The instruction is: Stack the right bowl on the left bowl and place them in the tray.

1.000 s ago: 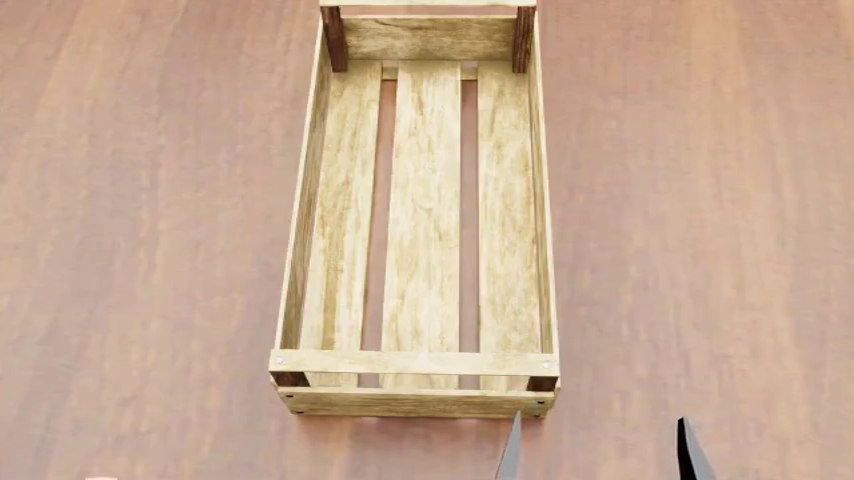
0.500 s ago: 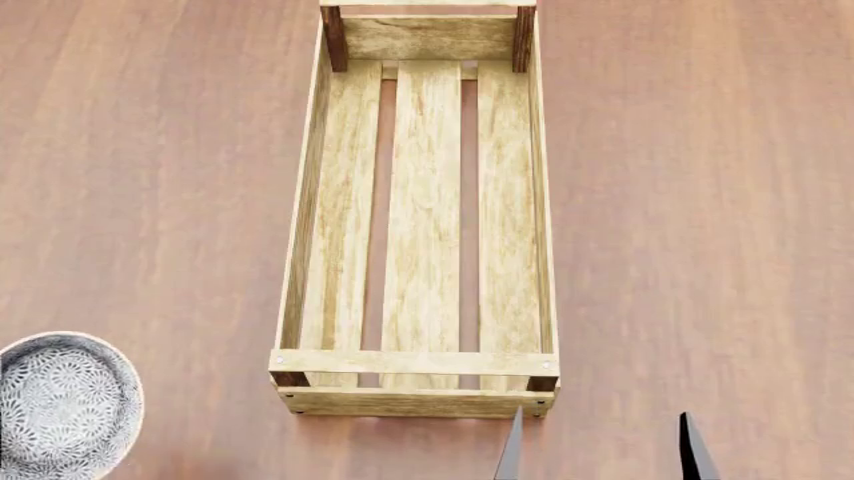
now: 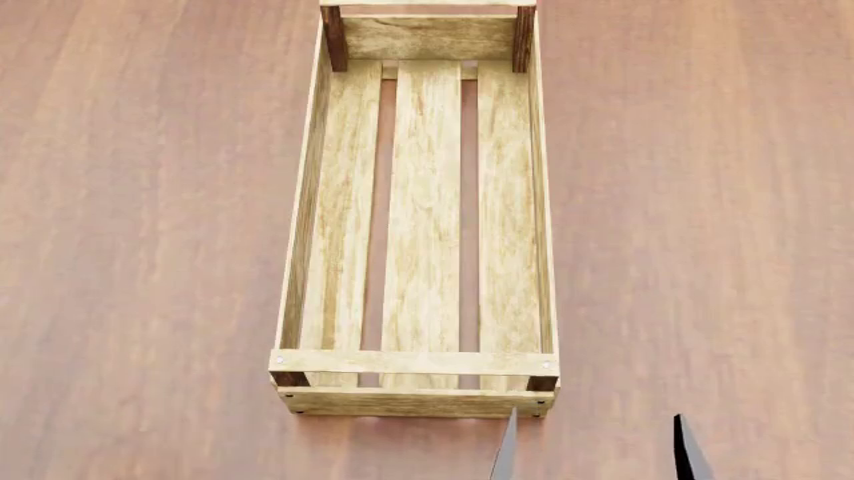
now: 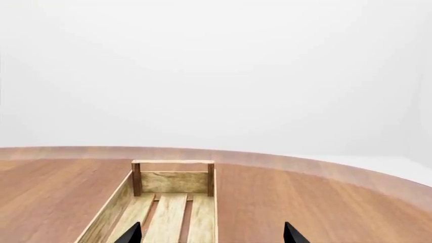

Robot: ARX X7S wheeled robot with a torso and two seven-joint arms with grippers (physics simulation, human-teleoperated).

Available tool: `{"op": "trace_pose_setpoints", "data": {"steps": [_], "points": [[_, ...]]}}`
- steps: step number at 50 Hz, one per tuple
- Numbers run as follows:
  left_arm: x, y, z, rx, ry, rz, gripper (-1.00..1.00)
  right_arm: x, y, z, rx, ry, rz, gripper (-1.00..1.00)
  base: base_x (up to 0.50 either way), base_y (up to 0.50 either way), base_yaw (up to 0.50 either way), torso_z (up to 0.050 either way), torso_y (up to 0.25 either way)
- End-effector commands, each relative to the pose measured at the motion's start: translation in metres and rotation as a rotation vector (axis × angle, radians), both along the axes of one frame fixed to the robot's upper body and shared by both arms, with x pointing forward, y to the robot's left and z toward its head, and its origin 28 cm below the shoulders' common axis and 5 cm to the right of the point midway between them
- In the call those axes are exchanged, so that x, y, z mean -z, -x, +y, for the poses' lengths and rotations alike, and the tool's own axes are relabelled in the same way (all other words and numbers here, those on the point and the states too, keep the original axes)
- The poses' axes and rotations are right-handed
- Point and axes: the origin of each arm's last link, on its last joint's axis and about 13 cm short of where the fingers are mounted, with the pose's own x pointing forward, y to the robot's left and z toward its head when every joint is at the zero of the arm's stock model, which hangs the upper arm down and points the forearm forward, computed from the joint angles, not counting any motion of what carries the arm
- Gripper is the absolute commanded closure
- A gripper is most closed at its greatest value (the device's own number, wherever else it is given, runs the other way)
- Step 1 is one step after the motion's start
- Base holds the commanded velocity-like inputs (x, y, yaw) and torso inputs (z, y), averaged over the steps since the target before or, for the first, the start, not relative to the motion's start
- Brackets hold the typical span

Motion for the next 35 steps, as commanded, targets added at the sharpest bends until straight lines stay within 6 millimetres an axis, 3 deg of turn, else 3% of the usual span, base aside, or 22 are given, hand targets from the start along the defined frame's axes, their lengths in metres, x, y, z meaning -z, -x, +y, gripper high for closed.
{"op": "trace_pose_setpoints", "data": {"steps": [1,9,19,35], "points": [[-0.021,0.030,0.034,-0.167,0.079,-0.109,1.00,-0.001,-0.002,0.000,0.004,0.016,-0.014,-1.00,0.00,0.00,0.00,0.000,0.000],[-0.022,0.029,0.045,-0.211,0.103,-0.099,1.00,0.000,-0.002,0.000,0.002,0.017,-0.012,-1.00,0.00,0.00,0.00,0.000,0.000],[-0.013,0.012,0.050,-0.213,0.156,-0.053,1.00,0.000,-0.001,0.000,0.000,0.019,-0.012,-1.00,0.00,0.00,0.00,0.000,0.000],[-0.002,-0.008,0.035,-0.127,0.307,-0.027,1.00,-0.001,-0.002,0.001,-0.005,0.024,-0.010,-1.00,0.00,0.00,0.00,0.000,0.000]]}}
